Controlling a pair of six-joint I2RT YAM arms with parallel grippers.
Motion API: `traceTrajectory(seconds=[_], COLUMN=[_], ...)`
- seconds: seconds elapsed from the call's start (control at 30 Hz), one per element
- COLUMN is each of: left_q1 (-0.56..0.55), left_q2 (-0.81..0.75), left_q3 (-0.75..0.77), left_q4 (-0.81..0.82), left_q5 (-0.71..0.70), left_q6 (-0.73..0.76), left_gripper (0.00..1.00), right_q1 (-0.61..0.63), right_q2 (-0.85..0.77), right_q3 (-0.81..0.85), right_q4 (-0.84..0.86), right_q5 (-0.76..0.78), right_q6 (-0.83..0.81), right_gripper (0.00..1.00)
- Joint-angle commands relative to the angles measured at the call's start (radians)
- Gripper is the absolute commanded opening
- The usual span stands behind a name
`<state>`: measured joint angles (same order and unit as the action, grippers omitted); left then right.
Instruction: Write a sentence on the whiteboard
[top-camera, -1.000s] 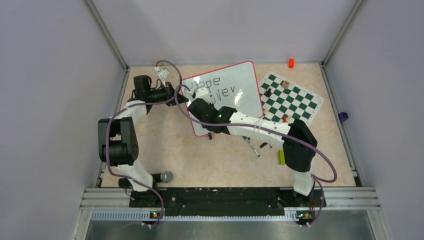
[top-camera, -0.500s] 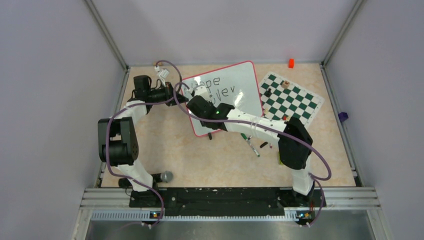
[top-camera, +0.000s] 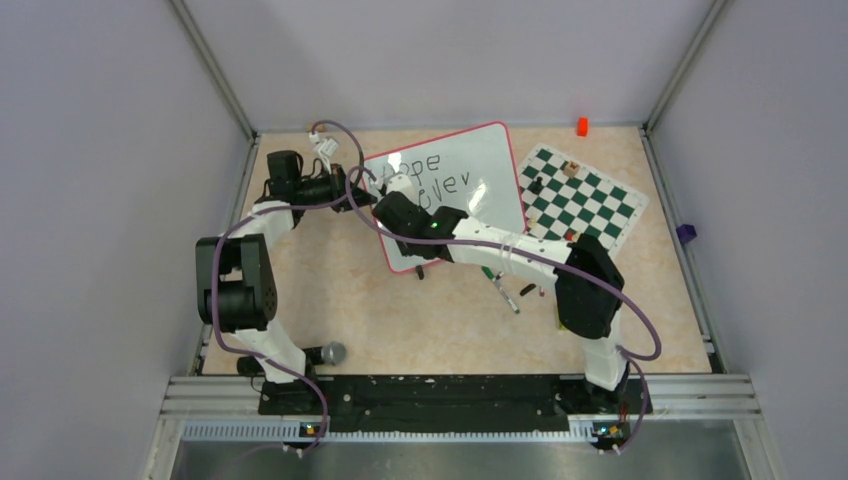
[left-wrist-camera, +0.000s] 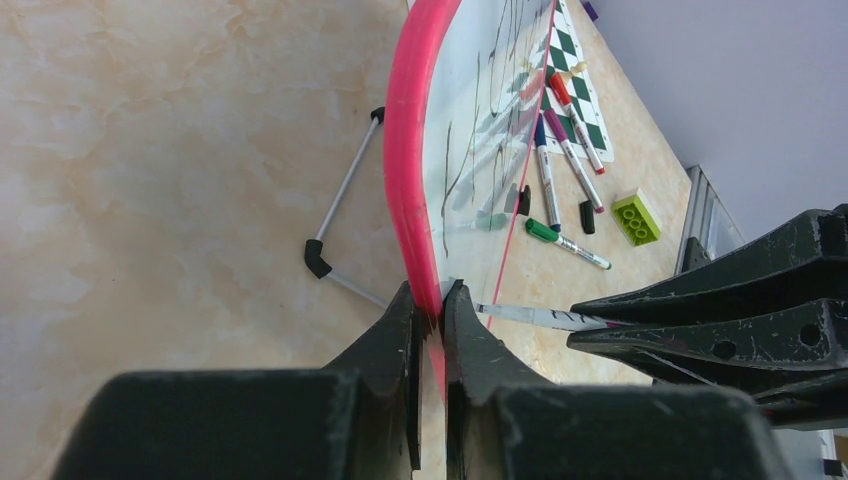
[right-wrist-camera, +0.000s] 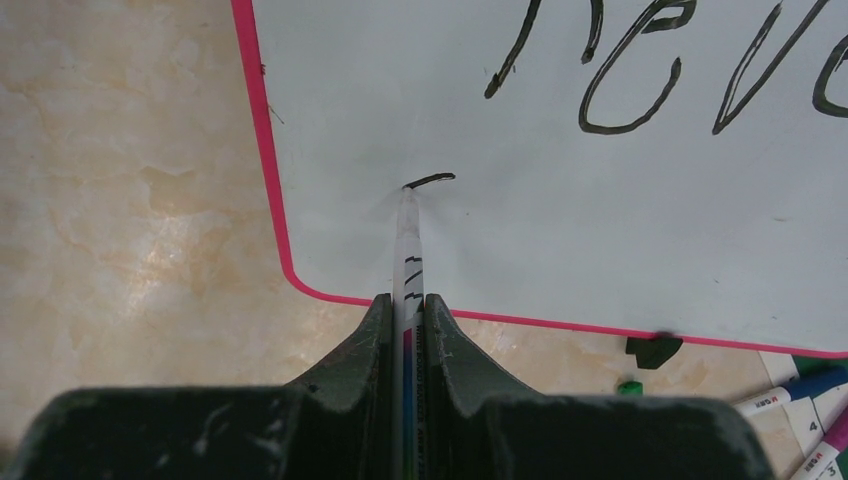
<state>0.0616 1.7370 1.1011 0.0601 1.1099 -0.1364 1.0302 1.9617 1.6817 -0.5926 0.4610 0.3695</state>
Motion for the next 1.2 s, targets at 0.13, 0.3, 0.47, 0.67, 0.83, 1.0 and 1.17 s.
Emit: traceTrajectory(seconds=[0.13,0.3,0.47,0.67,0.83,1.0,1.17], left_q1=[-0.022,-0.023,-0.022,-0.022,-0.022,-0.022,-0.023], left_q2=[0.029,0.029,0.028,0.030,0.028,0.030,0.029], left_q3=[-0.027,-0.027,-0.029,-0.029,-0.028,-0.027,-0.028], left_q4=[0.010,0.009,0.010,0.010,0.010,0.010,0.010], left_q5=[-0.165,-0.164,-0.165,-0.164,-0.164,-0.163,-0.164], left_q6=[0.115,0.115,0.115,0.115,0.115,0.115,0.115], left_gripper=[0.00,0.00,0.00,0.00,0.00,0.00,0.00], right_q1=[-0.011,-0.013,-0.013,-0.014,-0.014,-0.014,-0.016], right_q2=[-0.023,-0.030,-0.037,-0.035,-0.037,-0.033,-0.087], right_q3=[-0.043,-0.068,-0.085,-0.086,-0.078,-0.048,-0.069], right_q4=[-0.010,-0.016,-0.016,-0.009,0.031,0.038,0.063], right_q5=[0.060,0.071,0.047,-0.011,-0.064,-0.086,-0.085], right_q6=[0.005,0.006,0.009,-0.006,-0.015,-0.020,-0.022], right_gripper=[0.00,0.00,0.00,0.00,0.00,0.00,0.00])
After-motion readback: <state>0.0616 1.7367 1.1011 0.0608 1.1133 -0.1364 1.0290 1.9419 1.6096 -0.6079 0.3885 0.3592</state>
